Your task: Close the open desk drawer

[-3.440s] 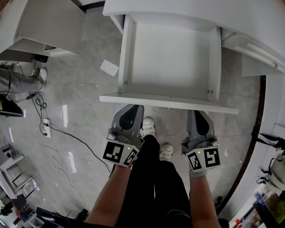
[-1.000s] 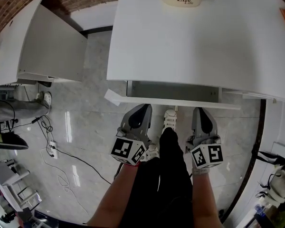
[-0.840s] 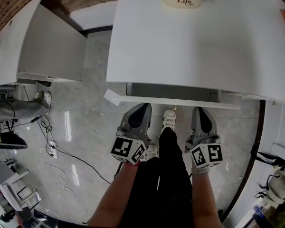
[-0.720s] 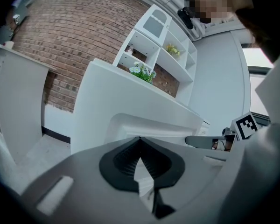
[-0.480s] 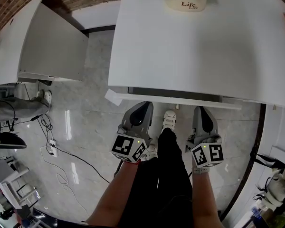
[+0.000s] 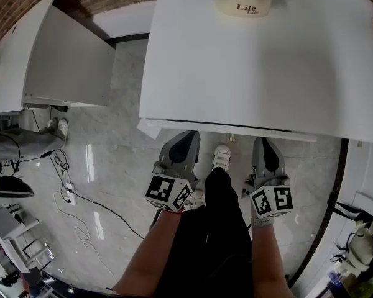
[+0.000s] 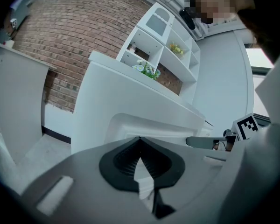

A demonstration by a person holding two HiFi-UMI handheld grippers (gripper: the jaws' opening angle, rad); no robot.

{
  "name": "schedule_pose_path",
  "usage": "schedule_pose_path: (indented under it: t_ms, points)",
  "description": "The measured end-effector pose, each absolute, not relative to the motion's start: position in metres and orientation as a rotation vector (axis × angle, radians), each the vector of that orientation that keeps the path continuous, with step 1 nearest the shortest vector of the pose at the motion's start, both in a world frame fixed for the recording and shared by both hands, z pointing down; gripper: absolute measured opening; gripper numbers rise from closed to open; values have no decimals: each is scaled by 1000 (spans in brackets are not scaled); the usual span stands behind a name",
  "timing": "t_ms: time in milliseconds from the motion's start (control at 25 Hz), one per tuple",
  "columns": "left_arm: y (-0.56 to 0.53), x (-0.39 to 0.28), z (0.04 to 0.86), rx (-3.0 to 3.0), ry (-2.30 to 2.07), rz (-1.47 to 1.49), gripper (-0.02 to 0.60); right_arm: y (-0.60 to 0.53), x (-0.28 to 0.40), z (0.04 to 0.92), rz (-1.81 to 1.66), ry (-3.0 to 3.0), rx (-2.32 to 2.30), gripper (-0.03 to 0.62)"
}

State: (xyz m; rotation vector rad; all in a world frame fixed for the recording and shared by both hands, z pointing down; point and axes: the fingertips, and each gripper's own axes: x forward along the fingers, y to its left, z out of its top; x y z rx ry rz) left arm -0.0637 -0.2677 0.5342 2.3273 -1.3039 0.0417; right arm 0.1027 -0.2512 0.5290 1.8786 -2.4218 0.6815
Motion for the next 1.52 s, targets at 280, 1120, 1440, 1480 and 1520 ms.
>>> schedule_pose_path:
  t_ms: [280, 1120, 1440, 1480, 1520]
  points:
    - [-275, -63, 534, 2318, -1334, 32, 2, -259, 103, 528, 680, -2425, 1870, 2]
    - [-288, -63, 534, 2307, -1385, 18, 3, -272, 103, 527, 635, -2435, 1832, 2]
    - [-287, -64, 530, 2316, -1395, 18, 3, -270, 101, 526, 579, -2447, 1807, 0]
    - [-287, -64, 528, 2319, -1396, 13, 3, -269, 100, 525, 572, -2455, 1802, 0]
    - [-286, -64, 527, 2324, -1396, 9, 3, -268, 99, 523, 562, -2462, 1794, 0]
